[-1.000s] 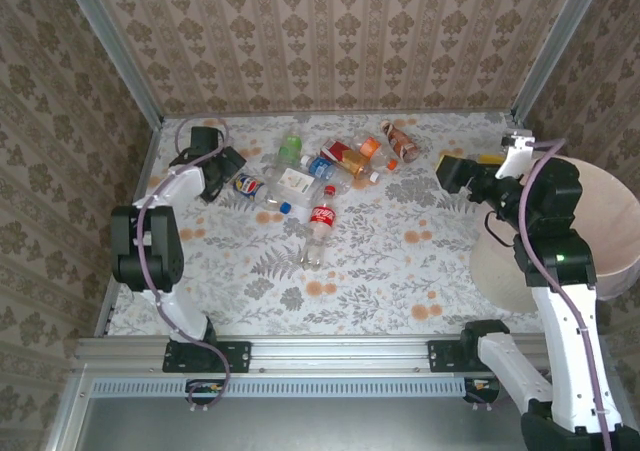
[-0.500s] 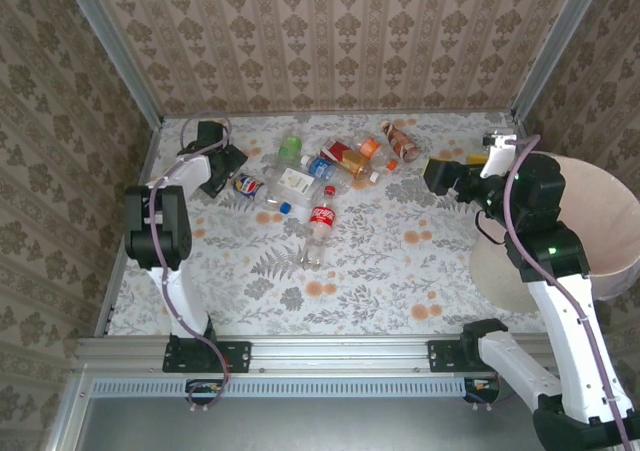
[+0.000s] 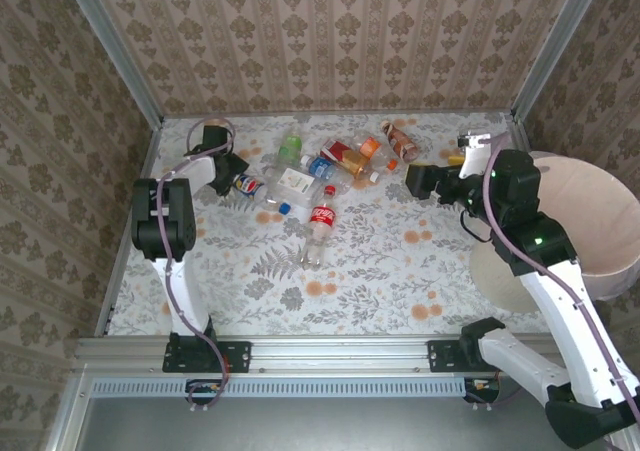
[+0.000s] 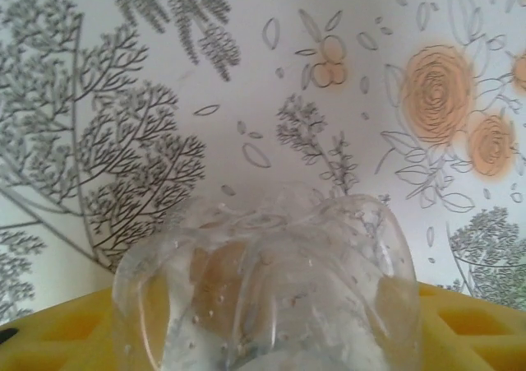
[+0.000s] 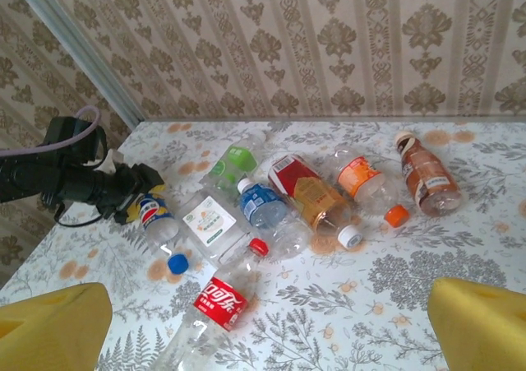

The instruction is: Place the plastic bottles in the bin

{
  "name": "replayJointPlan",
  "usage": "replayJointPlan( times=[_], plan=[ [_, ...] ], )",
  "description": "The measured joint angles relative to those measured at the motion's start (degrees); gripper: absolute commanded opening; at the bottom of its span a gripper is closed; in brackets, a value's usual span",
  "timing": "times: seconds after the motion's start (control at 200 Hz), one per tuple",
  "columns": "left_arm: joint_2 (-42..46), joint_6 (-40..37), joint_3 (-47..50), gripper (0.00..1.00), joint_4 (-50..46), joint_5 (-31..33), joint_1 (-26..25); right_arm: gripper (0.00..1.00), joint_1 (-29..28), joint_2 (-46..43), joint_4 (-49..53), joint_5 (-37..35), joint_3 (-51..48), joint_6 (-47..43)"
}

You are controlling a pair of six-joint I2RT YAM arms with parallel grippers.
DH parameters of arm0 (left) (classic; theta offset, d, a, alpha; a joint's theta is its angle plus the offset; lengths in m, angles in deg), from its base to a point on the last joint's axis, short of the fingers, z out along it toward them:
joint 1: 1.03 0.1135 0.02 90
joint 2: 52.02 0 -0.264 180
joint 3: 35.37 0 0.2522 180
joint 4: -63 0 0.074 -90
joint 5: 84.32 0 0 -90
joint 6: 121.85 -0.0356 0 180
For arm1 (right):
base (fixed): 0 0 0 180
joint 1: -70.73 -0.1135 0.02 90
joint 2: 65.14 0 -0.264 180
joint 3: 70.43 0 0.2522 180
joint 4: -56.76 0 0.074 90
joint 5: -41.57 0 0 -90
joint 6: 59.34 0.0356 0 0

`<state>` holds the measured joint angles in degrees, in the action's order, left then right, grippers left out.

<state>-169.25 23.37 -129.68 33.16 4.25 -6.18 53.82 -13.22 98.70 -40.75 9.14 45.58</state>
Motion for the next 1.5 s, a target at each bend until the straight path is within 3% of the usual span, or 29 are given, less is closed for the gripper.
replayJointPlan(
  times=[0.385, 0.575, 0.99, 1.24, 1.5],
  plan=[
    [12.96, -3.58, 12.04, 0.49, 11.76, -3.13, 0.74, 1.00, -6.58, 4.63, -6.60, -3.21, -1.42, 0.46],
    [20.94, -8.31, 13.00, 0.48, 15.96, -7.17, -0.33, 1.00, -10.43, 8.52, -10.45, -3.61, -1.66, 0.13],
    [29.03, -18.84, 9.77, 0.48, 18.27, -16.55, -13.05, 1.00, -13.22, 14.97, -17.29, -3.72, -1.79, 0.74],
    [29.86, -21.35, 9.29, 0.49, 19.12, -22.16, -19.54, 1.00, -13.94, 23.04, -24.46, 3.15, -2.27, 4.85],
    [29.86, -22.99, 8.07, 0.49, 19.17, -27.43, -22.12, 1.00, -14.25, 31.17, -29.31, 10.36, -2.49, 6.73]
  ],
)
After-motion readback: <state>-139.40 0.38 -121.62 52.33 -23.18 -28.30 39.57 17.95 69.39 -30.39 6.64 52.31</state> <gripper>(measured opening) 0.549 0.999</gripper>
